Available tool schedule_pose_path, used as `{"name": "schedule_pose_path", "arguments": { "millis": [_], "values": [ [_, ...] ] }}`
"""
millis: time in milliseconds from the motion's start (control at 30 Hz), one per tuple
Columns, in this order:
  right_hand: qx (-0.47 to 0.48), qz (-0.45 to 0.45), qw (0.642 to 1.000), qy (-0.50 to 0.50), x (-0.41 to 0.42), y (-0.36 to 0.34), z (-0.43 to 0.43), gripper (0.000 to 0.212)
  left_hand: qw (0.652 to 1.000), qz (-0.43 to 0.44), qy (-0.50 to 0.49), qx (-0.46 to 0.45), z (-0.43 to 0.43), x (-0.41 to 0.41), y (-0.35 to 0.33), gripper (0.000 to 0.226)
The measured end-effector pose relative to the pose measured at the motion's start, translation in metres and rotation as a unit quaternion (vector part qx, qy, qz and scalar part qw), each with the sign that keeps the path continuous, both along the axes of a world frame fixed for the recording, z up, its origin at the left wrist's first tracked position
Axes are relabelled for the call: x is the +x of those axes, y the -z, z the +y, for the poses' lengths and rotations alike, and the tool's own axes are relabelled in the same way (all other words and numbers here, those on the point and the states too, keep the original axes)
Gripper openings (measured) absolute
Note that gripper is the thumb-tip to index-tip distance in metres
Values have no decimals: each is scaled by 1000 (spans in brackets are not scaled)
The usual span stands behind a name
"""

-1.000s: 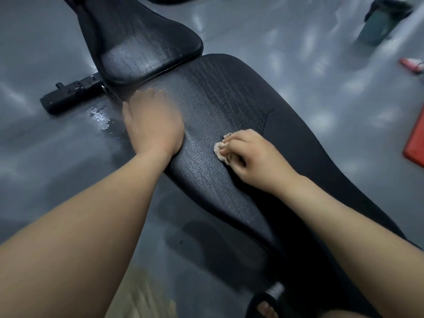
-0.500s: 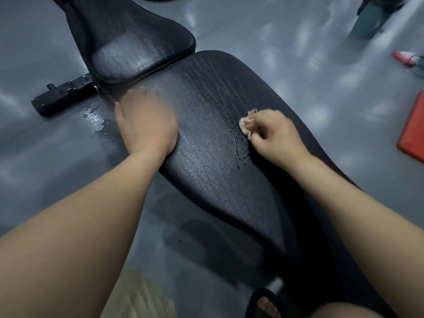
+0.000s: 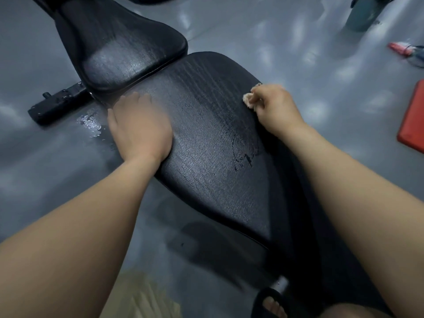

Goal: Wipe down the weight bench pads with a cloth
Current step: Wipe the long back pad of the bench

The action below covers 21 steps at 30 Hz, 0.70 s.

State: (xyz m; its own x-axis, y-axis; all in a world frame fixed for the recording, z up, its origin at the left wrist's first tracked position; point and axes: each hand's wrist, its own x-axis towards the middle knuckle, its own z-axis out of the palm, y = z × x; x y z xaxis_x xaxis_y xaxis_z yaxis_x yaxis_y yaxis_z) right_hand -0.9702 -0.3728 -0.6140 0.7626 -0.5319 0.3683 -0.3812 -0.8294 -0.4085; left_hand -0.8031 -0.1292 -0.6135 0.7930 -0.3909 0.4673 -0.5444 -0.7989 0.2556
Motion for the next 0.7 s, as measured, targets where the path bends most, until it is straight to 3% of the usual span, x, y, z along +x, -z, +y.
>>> {"name": "schedule_pose_path", "arguments": {
  "millis": [267,433,700],
  "values": [
    [27,-30,988,151,-19,16,-16,25,1000,-9,-2,1,-1,3,3,48],
    [34,-55,993,96,29,1,-15,36,1000,-11,-3,3,-1,4,4,49],
    [24,-1,999,44,69,-11,-28,37,1000,-3,-6,4,-1,2,0,48]
  ]
}}
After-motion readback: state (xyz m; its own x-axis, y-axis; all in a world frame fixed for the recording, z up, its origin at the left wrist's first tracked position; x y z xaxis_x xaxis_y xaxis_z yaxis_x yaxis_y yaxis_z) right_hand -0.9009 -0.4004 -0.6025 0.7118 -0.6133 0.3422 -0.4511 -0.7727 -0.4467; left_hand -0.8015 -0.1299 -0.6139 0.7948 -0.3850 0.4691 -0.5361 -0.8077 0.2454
